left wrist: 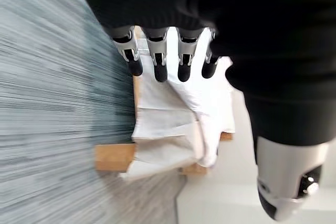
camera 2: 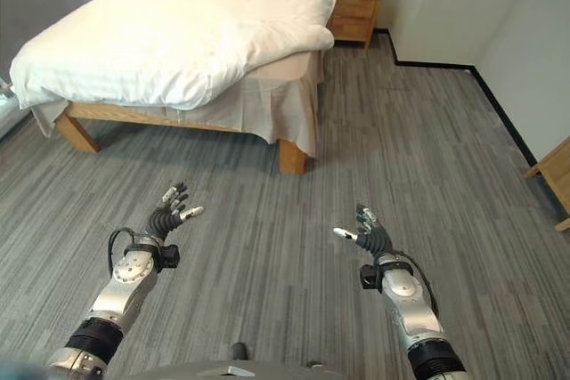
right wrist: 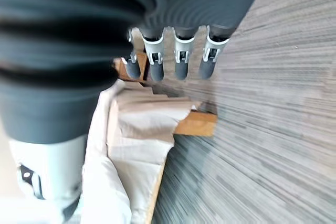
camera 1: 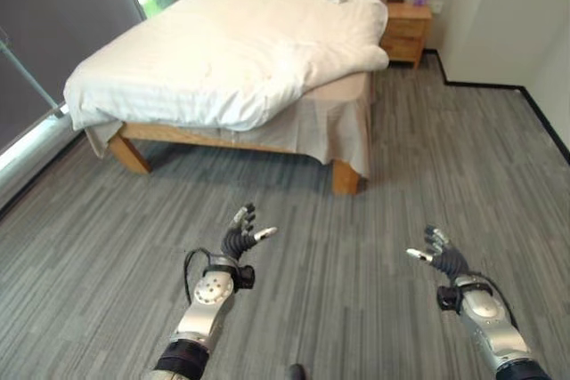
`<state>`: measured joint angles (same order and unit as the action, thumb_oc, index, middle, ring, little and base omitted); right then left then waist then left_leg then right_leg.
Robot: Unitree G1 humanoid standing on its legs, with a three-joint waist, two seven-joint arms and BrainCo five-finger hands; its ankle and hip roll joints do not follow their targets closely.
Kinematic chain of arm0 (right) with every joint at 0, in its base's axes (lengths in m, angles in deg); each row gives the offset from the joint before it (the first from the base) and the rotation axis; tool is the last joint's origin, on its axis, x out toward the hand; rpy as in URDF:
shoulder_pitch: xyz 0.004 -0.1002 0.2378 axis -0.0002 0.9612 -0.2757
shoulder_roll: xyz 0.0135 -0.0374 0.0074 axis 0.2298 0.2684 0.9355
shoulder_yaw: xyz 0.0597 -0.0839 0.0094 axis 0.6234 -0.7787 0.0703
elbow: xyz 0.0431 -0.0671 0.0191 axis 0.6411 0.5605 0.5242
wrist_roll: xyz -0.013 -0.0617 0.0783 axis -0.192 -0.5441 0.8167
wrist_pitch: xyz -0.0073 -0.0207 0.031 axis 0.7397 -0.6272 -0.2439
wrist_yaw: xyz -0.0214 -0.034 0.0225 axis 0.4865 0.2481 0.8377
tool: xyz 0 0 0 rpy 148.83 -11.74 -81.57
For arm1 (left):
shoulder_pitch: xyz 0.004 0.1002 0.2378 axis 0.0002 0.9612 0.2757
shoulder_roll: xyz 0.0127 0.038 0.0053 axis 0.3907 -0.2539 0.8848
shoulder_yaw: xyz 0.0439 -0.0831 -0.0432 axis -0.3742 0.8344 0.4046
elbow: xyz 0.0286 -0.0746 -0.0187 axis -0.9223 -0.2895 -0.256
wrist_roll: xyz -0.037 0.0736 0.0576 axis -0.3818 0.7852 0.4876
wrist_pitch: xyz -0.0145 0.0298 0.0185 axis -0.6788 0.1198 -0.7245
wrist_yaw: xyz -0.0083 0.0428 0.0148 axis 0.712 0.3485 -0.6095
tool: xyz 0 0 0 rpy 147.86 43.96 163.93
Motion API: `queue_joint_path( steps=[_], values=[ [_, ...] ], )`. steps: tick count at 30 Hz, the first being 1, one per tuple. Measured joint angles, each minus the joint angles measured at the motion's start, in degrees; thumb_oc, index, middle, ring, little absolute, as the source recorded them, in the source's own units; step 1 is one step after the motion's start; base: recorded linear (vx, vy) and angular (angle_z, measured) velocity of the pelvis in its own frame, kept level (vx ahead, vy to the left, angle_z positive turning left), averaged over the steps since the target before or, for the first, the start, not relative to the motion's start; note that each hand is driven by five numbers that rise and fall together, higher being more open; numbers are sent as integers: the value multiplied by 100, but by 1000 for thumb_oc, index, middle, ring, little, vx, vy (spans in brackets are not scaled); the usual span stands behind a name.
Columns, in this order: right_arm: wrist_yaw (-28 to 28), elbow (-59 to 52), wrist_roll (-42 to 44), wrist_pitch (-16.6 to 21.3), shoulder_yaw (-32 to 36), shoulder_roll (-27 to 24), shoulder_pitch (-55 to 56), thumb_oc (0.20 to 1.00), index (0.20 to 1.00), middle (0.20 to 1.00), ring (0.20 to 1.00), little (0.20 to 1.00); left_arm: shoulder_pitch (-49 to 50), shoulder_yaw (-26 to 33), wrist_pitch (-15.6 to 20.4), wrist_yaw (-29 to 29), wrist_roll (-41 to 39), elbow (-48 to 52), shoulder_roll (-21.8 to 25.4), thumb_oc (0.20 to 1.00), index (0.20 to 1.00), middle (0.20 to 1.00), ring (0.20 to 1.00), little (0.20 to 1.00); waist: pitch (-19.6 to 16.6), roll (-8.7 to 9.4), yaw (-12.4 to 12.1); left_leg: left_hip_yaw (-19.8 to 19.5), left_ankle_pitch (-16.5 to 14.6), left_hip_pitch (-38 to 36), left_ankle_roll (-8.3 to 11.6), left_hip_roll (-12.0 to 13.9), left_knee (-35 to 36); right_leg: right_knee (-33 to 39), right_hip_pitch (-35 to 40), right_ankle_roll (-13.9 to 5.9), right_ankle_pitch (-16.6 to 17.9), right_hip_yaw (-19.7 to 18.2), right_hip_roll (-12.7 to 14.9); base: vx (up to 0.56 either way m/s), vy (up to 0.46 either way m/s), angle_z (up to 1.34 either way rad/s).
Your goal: Making the bed.
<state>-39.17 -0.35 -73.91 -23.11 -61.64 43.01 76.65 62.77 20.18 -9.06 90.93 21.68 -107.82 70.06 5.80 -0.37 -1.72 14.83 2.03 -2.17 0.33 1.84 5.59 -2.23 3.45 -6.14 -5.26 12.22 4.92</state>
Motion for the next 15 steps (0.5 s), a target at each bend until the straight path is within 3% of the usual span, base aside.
queue_joint_path(
  steps=[2, 3, 4, 6, 7, 8, 10, 11, 12, 13, 14, 15],
  values=[
    [-10, 30, 5, 7, 7, 15, 15, 1000, 1000, 1000, 1000, 1000, 35, -1, -4, 0, -4, -4, -33, 1000, 1000, 1000, 1000, 1000, 87, -13, -7, -12, -80, 22, -107, -89, -17, -514, -245, -62, -51, -4, 74, 95, 210, -8],
    [-2, 36, 4, 6, 3, 6, -25, 1000, 1000, 1000, 1000, 1000, 37, -19, -19, -9, -35, -22, -117, 1000, 1000, 1000, 1000, 1000, 346, -180, 7, -87, -151, -62, -210, -49, -22, -2136, -1019, -131, -25, -42, 231, 160, 217, -9],
    [-5, 36, 4, 2, -36, 34, -5, 1000, 1000, 1000, 1000, 1000, 40, -31, -39, -20, -37, -19, -127, 1000, 1000, 1000, 1000, 1000, 446, -157, 19, -130, -152, -121, -257, -92, -25, -3020, -1446, -310, 98, -37, 419, 209, 176, 4],
    [-31, 36, -1, -8, -159, 118, 132, 1000, 1000, 1000, 1000, 1000, 32, -47, -125, -49, -35, -9, -78, 1000, 1000, 1000, 1000, 1000, 535, 35, 50, -200, -289, -235, -492, -297, -18, -4084, -2009, -363, 160, -102, 859, 354, 41, 15],
    [-36, 51, 0, -12, -160, 156, 120, 1000, 1000, 1000, 1000, 1000, 23, -85, -121, -47, -30, 17, -32, 1000, 1000, 1000, 1000, 1000, 573, 97, 20, -198, -286, -261, -541, -342, -16, -4206, -2128, -360, 154, -155, 930, 488, -55, 18],
    [-39, 14, 1, -13, -158, 172, 140, 1000, 1000, 1000, 1000, 1000, 17, -121, -140, -67, -21, 21, 6, 1000, 1000, 1000, 1000, 1000, 613, 113, 87, -269, -313, -271, -542, -347, -25, -4019, -2246, -385, 131, -164, 872, 539, -132, 32],
    [-58, -145, 21, -7, -41, 188, 271, 1000, 1000, 1000, 1000, 1000, -55, -126, -156, -117, 1, 62, 34, 1000, 1000, 1000, 1000, 1000, 676, 8, 311, -547, -345, -82, -480, -268, -154, -2136, -2210, -427, 123, -341, 621, 623, -186, 71],
    [-54, -172, 49, -11, 21, 188, 379, 1000, 1000, 1000, 1000, 1000, -115, -129, -156, -132, 2, 69, 35, 1000, 1000, 1000, 1000, 1000, 691, 10, 459, -755, -330, -61, -534, -314, -157, -1004, -2058, -420, 289, -346, 606, 669, -189, 89],
    [-57, -226, 48, -15, 54, 185, 504, 1000, 1000, 1000, 1000, 1000, -199, -126, -156, -168, 4, -3, -2, 1000, 1000, 1000, 1000, 1000, 717, 66, 562, -947, -416, -42, -284, -354, -282, -646, -2112, -520, 378, -458, 580, 925, -268, 127],
    [-55, -390, 48, -14, 126, 198, 766, 1000, 1000, 1000, 1000, 1000, -422, -208, -183, -176, 10, -167, -87, 1000, 1000, 1000, 1000, 1000, 708, 30, 669, -1251, -607, 131, -232, -328, -567, 275, -1901, -576, 410, -541, 520, 440, -141, 107],
    [-96, -394, 45, -13, 134, 215, 855, 1000, 1000, 1000, 1000, 1000, -526, -215, -174, -186, 23, -164, -128, 1000, 1000, 1000, 1000, 1000, 712, 66, 706, -1361, -715, 105, -344, -328, -600, 699, -1888, -580, 533, -489, 482, 635, -209, 104],
    [-171, -337, 45, -21, 171, 296, 883, 1000, 1000, 1000, 1000, 1000, -521, -200, -154, -196, 36, -159, -144, 1000, 1000, 1000, 1000, 1000, 672, 165, 706, -1457, -815, -13, -279, -349, -579, 812, -1994, -606, 819, -371, 519, 595, -207, 70]
  ],
)
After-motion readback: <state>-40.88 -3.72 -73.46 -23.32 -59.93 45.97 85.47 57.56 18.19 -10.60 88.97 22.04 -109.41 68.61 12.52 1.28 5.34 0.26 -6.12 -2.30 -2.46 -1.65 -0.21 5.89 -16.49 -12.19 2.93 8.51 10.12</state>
